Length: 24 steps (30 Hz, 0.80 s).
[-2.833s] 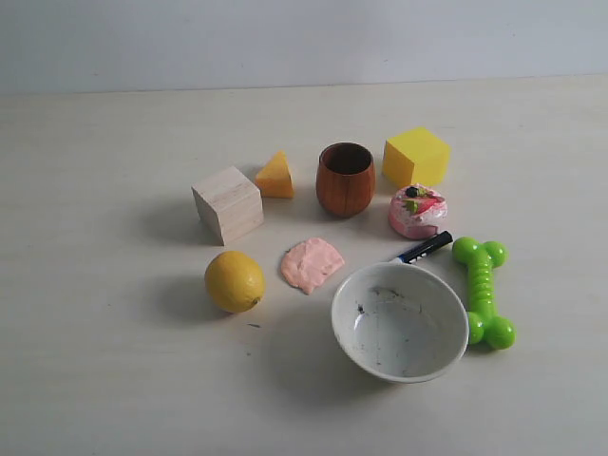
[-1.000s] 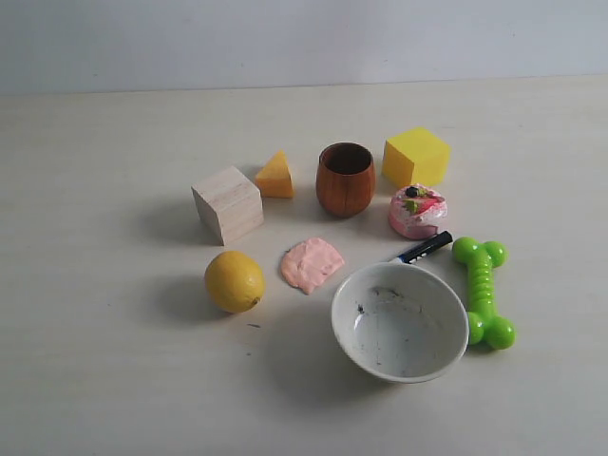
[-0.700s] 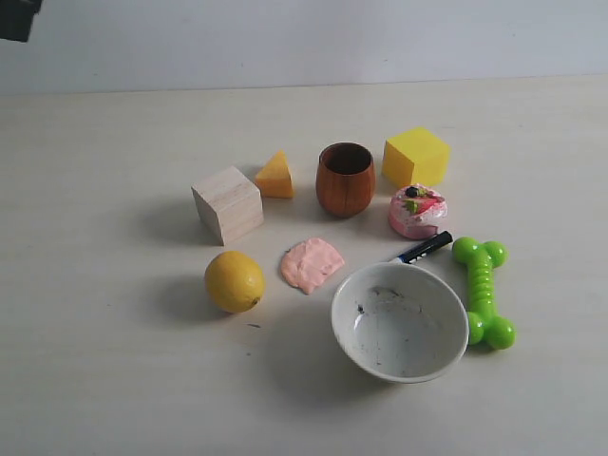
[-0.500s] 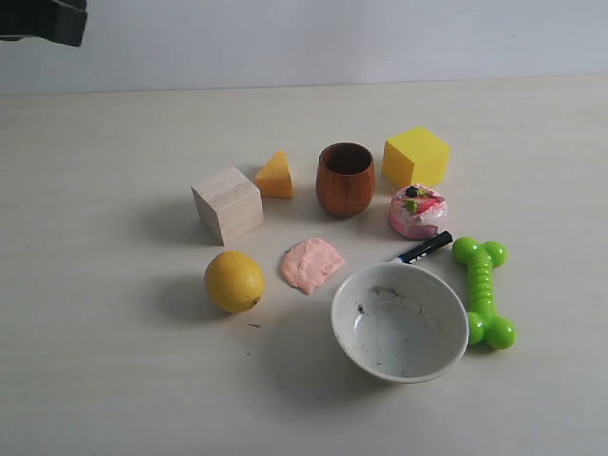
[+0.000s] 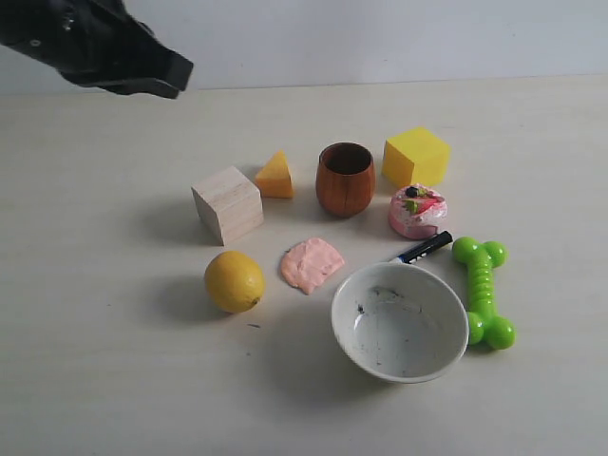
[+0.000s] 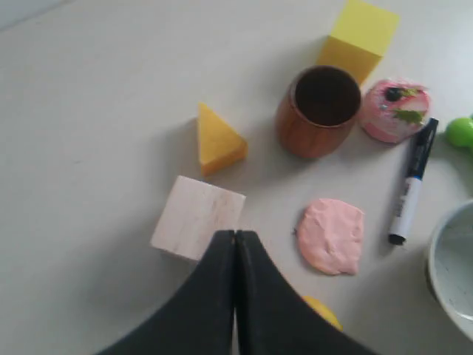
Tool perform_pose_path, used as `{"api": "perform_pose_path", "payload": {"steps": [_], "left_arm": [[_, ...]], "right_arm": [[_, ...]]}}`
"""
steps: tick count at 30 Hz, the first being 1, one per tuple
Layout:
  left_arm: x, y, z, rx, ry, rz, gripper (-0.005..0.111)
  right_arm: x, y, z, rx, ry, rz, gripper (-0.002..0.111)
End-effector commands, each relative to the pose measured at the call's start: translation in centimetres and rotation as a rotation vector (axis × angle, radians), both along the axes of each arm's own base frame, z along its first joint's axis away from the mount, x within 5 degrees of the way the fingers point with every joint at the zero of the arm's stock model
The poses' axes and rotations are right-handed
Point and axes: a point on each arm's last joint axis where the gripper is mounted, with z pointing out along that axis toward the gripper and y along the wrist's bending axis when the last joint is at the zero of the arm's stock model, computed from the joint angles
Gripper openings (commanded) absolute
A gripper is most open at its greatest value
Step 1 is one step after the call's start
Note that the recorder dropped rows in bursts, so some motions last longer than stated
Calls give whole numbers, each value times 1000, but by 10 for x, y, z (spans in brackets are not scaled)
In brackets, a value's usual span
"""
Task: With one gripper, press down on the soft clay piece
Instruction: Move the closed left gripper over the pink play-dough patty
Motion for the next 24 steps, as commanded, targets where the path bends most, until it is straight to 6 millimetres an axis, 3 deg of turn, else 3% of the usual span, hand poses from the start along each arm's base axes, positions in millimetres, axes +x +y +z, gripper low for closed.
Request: {"api": "perform_pose_path", "payload": {"steps": [1,5,10,16,24], "left_arm": [[5,-43,-6,79,24,-167,0],[8,-82,-16,172,47,-283,0],[18,-110,-39,334,136,-349,0],[33,-124,-75,462,279,-389,0],[42,-135,-112,502,356,-402,0]], "right_arm": [[0,0,-1,-3,-7,2,0],[0,0,-1,-5,-7,2,0],[0,0,-1,-5,-7,2,0],[0,0,-1,-5,-7,2,0],[0,0,-1,-3,-7,2,0]]}}
